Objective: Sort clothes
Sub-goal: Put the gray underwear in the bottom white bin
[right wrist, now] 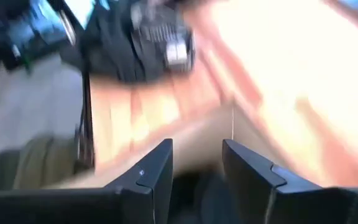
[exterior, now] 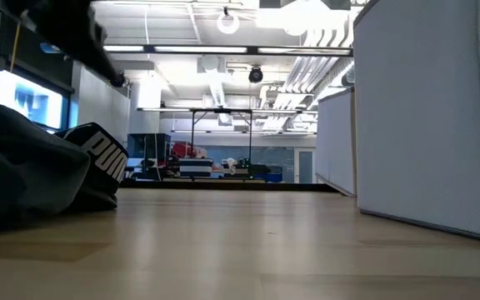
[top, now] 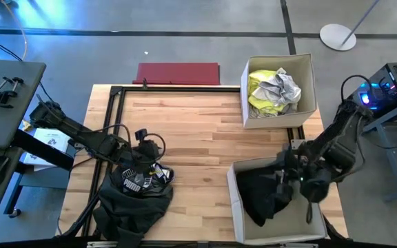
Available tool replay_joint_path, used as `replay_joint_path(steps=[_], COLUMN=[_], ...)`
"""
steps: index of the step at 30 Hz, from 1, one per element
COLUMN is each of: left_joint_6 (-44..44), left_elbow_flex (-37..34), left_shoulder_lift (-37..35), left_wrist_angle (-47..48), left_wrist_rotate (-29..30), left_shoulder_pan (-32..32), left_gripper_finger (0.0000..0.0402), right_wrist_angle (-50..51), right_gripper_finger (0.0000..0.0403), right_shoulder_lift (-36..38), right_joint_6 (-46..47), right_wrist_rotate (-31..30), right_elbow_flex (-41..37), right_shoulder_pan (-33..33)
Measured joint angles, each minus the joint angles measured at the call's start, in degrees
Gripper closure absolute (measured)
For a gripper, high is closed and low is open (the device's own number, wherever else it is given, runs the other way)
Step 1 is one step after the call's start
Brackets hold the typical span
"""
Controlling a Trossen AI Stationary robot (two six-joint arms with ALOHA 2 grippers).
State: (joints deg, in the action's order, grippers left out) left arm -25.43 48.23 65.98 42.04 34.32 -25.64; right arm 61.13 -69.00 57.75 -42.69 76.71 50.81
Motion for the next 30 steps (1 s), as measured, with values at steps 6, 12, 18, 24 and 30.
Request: replay_joint_path(steps=[6, 12, 18, 24, 30], left_joint_6=[-4.97, -4.62, -4.21, 6.88, 13.74], left_elbow_flex=[-10.22, -20.06, -23.70, -20.96, -14.13], left_shoulder_lift=[0.02, 2.84, 9.57, 14.02, 13.10], left_wrist_angle=[-14.28, -22.01, -23.78, -30.46, -35.30], left_wrist_rotate=[-14.62, -18.95, -20.50, -17.85, -9.30], left_shoulder_pan=[1.17, 2.28, 3.97, 4.10, 6.00], left_gripper_finger=[0.0290, 0.0242, 0.0223, 0.0345, 0.0386], right_wrist_angle=[-8.61, -12.68, -14.37, -14.39, -15.73], right_gripper_finger=[0.0275, 0.0275, 0.0275, 0.0275, 0.0275], right_shoulder_lift=[-3.01, -8.10, -12.75, -16.77, -19.90], right_joint_6=[-14.19, -24.06, -24.82, -24.82, -27.27], right_wrist_rotate=[-7.58, -12.17, -11.84, -11.79, -11.77], right_elbow_flex=[-0.65, -0.66, -0.70, -0.70, -0.72], right_shoulder_pan=[0.31, -1.89, -4.28, -7.27, -11.11])
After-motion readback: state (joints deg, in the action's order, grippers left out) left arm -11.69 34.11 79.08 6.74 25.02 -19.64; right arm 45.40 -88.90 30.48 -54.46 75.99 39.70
